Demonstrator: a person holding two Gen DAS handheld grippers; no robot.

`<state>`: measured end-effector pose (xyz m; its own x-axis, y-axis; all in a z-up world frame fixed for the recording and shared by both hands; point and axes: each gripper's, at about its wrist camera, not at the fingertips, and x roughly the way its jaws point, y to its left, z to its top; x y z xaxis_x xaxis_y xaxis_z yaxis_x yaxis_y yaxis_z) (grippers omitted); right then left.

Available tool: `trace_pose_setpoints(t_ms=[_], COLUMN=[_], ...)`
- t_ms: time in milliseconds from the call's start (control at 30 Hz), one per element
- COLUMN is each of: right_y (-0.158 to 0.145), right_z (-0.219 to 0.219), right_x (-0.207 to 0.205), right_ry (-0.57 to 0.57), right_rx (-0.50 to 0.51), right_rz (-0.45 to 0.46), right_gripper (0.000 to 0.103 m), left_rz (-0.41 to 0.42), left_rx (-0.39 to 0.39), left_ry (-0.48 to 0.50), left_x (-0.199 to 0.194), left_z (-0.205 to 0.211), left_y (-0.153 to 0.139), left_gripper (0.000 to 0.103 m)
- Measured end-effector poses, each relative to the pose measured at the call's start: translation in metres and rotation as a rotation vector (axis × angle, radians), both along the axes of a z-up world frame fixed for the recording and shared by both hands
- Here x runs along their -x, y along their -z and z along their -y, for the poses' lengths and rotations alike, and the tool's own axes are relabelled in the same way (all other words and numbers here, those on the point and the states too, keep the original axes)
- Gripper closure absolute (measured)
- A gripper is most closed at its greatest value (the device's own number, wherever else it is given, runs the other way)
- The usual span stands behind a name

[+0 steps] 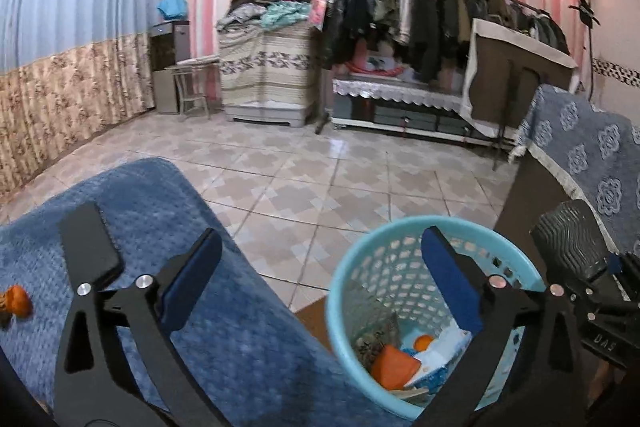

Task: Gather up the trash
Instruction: 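Open the left tool to drop the cloth while the right tool drops the cylinder into the basket, then move both tools back over the remaining items on the blanket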

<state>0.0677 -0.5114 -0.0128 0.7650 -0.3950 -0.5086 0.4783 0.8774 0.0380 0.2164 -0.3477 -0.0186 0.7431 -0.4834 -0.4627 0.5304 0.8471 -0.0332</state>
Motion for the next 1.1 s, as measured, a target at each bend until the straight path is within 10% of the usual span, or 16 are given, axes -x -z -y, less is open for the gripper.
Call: trace_pose_setpoints(t_ms=[1100], right_y=[-0.016], right_z=[-0.050], right_x=[-0.037], right_ry=[-0.026], right_rx=[0.063], right_rz=[0.000], right_gripper=[0.004], left_rz=[0.056], left_rx=[0.037], left_ry=[-0.165], left_x=[0.016], left_z=[-0.107], left_y=[-0.027], left_gripper=[0.005])
